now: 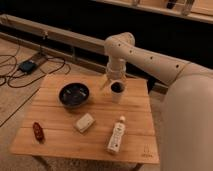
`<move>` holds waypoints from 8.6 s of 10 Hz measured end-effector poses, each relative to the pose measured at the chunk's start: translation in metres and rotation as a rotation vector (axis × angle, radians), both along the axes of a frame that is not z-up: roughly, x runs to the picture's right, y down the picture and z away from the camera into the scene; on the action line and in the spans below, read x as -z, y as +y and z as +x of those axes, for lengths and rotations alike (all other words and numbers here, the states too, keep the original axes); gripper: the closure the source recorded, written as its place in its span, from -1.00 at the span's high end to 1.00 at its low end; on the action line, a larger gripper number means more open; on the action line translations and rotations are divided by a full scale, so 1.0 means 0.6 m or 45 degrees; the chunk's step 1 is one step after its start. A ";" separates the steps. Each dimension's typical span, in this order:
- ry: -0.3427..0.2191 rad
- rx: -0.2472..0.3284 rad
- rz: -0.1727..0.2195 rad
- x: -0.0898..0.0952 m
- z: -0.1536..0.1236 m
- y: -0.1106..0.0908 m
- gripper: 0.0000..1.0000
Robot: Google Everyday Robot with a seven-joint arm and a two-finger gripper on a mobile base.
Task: Place the bottle in the ceramic bowl
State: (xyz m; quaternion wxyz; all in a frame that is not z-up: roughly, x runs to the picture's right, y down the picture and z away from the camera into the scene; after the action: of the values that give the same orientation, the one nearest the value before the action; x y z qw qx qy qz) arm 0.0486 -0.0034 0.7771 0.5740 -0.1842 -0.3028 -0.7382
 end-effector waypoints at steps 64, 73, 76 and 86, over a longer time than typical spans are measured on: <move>-0.262 0.115 -0.051 -0.025 -0.282 0.195 -1.00; -0.393 0.333 0.053 -0.125 -0.387 0.062 -1.00; -0.398 0.335 0.080 -0.147 -0.387 0.047 -1.00; -0.401 0.241 0.263 -0.178 -0.419 0.000 0.60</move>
State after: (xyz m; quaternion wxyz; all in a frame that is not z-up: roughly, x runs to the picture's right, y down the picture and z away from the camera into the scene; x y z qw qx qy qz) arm -0.2025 -0.0032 0.8836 0.4636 -0.0343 -0.2928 -0.8355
